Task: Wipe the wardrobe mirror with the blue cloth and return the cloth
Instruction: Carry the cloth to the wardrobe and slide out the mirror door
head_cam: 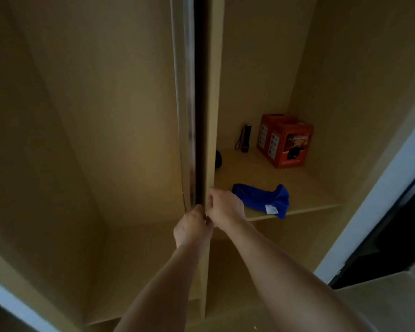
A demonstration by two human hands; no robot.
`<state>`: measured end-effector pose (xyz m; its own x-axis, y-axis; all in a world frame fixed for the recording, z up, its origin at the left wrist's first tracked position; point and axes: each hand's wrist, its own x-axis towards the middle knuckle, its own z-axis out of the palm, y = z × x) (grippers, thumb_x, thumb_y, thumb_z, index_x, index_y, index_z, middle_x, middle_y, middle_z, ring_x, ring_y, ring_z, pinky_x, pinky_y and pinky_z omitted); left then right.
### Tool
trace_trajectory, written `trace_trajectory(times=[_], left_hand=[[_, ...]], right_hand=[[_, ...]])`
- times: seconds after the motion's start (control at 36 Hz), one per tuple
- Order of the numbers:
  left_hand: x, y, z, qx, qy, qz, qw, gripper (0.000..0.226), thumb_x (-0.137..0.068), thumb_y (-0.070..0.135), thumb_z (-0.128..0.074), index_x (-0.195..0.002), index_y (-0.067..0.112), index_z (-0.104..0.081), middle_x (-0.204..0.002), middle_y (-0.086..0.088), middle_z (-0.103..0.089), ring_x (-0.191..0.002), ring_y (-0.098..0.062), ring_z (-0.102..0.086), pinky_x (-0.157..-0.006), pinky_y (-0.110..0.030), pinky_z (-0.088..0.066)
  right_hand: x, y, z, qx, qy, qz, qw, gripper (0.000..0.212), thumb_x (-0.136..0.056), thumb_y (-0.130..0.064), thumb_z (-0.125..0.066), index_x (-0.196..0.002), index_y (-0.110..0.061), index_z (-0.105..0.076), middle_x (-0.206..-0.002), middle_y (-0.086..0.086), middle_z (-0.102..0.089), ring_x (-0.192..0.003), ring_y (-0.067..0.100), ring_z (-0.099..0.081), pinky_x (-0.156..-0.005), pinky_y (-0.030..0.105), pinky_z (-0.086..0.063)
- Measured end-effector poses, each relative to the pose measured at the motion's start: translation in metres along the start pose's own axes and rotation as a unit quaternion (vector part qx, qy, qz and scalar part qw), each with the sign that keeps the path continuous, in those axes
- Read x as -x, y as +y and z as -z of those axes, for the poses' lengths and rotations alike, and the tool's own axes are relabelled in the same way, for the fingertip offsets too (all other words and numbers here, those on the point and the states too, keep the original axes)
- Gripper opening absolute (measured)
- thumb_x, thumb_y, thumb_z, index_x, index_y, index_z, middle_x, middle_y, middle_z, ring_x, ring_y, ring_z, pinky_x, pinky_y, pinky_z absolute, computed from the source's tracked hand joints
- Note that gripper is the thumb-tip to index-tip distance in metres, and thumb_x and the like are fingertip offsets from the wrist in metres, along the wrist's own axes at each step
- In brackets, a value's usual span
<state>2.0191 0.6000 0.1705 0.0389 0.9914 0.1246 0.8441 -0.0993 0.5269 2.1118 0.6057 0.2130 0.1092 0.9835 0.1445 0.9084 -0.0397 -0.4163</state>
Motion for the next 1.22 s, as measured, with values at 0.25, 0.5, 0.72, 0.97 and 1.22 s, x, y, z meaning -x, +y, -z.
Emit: trace_trajectory(times=[0.25, 0.5, 0.72, 0.97, 1.22], left_hand=[[-0.017, 0.0, 0.033, 0.054, 0.021, 0.072, 0.996, 0.019, -0.091, 0.034, -0.044, -0.106, 0.023, -0.039, -0.093, 0.006, -0.053, -0.064, -0.01, -0.049, -0.043, -0.024, -0.029], [-0.013, -0.012, 0.048, 0.067, 0.01, 0.055, 0.996, 0.036, -0.091, 0.021, -0.04, -0.126, 0.026, -0.045, -0.119, 0.006, -0.054, -0.082, -0.01, -0.048, -0.054, -0.024, -0.037], [0.002, -0.039, 0.05, 0.061, 0.016, 0.087, 0.994, 0.027, -0.091, 0.019, -0.036, -0.113, 0.027, -0.05, -0.093, 0.012, -0.044, -0.069, -0.007, -0.044, -0.049, -0.023, -0.032], [0.028, -0.039, 0.056, 0.044, 0.027, 0.071, 0.996, 0.033, -0.09, 0.009, -0.045, -0.117, 0.026, -0.054, -0.109, 0.007, -0.053, -0.077, -0.008, -0.047, -0.047, -0.019, -0.032], [0.066, -0.023, 0.056, 0.026, 0.043, 0.096, 0.994, 0.036, -0.089, 0.008, -0.05, -0.118, 0.027, -0.055, -0.114, 0.01, -0.054, -0.08, -0.005, -0.045, -0.046, -0.017, -0.028]], right_hand=[[-0.02, -0.04, 0.006, -0.111, -0.043, -0.057, 0.991, 0.07, -0.092, -0.014, -0.051, -0.15, -0.03, -0.014, -0.146, -0.002, -0.042, -0.114, 0.021, -0.056, -0.078, 0.036, -0.056], [-0.034, -0.046, 0.005, -0.293, -0.059, -0.112, 0.948, 0.048, -0.094, -0.007, -0.037, -0.138, -0.026, -0.037, -0.115, 0.002, -0.058, -0.091, 0.021, -0.061, -0.082, 0.044, -0.056], [-0.02, -0.044, 0.005, -0.287, -0.022, -0.104, 0.952, 0.03, -0.098, -0.023, -0.04, -0.128, -0.022, -0.046, -0.093, -0.004, -0.059, -0.079, 0.016, -0.061, -0.077, 0.042, -0.057], [0.022, -0.044, 0.004, -0.21, 0.07, -0.058, 0.974, 0.046, -0.102, -0.044, -0.021, -0.119, -0.016, -0.053, -0.104, 0.004, -0.065, -0.095, 0.023, -0.063, -0.071, 0.034, -0.051], [0.072, -0.037, 0.015, -0.153, 0.083, -0.01, 0.985, 0.047, -0.101, -0.047, -0.017, -0.108, -0.017, -0.053, -0.074, -0.007, -0.052, -0.071, 0.016, -0.056, -0.058, 0.031, -0.046]])
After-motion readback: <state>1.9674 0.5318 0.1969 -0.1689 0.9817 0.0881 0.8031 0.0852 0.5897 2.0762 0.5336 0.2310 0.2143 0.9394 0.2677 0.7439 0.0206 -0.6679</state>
